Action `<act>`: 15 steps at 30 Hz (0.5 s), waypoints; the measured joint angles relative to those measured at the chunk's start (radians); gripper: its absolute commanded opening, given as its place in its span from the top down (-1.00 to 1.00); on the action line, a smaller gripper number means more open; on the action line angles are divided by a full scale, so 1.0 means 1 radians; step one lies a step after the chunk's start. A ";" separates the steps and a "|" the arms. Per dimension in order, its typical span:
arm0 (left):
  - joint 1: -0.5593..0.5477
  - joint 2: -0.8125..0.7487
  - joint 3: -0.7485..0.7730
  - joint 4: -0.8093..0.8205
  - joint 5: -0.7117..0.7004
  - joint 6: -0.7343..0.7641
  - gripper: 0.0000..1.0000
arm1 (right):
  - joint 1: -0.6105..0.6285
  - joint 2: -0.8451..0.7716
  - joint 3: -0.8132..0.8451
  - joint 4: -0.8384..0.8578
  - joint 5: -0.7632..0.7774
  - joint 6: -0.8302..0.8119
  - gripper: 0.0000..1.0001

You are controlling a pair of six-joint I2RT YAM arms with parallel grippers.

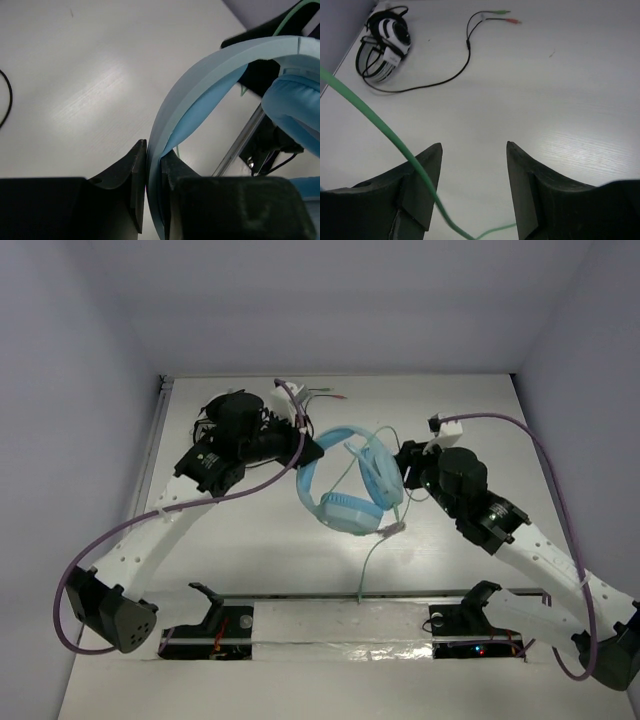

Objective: Wrap the headphones

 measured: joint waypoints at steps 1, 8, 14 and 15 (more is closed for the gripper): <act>0.011 0.003 0.029 -0.001 0.009 -0.006 1.00 | -0.010 -0.005 -0.031 0.031 -0.027 0.013 -0.23; 0.102 0.018 0.184 0.029 0.087 -0.061 1.00 | -0.038 -0.014 -0.177 0.207 -0.188 0.069 -0.30; 0.149 0.047 0.229 0.013 0.144 -0.083 1.00 | -0.113 -0.008 -0.209 0.355 -0.292 0.072 -0.69; 0.152 0.052 0.239 0.010 0.148 -0.088 1.00 | -0.128 0.000 -0.212 0.377 -0.310 0.072 -0.74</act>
